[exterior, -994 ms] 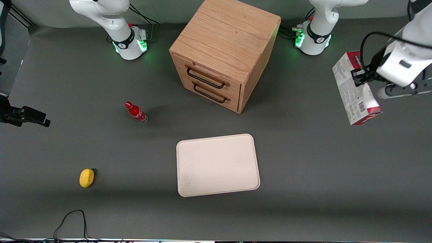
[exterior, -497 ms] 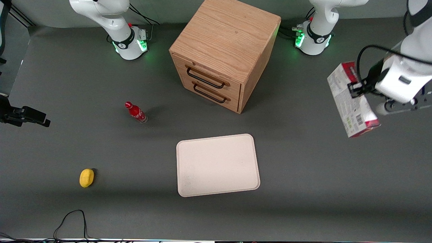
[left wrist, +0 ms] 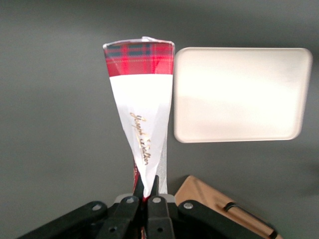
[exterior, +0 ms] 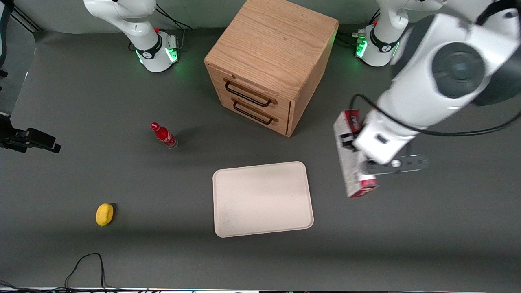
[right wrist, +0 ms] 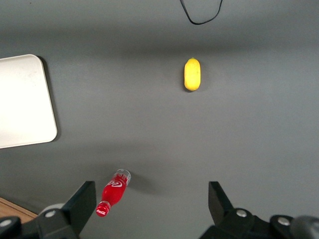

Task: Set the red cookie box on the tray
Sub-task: 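Carry the held cookie box over to the cream tray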

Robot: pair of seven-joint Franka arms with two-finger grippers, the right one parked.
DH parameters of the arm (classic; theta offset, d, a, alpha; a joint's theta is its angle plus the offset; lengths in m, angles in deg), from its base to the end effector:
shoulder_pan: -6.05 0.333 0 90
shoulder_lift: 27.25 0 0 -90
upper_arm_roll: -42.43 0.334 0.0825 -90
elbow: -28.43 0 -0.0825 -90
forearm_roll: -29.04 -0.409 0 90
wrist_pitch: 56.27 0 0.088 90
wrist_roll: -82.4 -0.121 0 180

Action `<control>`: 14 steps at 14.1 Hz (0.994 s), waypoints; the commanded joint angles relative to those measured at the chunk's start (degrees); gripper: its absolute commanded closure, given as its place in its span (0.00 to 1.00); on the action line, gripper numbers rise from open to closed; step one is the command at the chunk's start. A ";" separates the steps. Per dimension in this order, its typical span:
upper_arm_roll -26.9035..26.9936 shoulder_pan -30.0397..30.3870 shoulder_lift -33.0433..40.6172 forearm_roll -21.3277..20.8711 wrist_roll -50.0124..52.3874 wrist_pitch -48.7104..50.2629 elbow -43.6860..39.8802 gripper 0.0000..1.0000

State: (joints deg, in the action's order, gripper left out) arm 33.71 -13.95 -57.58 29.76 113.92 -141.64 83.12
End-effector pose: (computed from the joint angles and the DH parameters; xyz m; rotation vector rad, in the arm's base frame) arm 0.6532 -0.3211 0.5799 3.0563 0.1052 -0.0523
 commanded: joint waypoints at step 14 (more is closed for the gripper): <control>1.86 -7.16 -21.61 -4.93 1.79 -20.44 0.94 1.00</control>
State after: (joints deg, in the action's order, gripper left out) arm 35.47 -20.94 -78.78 26.23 115.75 -160.33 82.88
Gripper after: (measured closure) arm 0.974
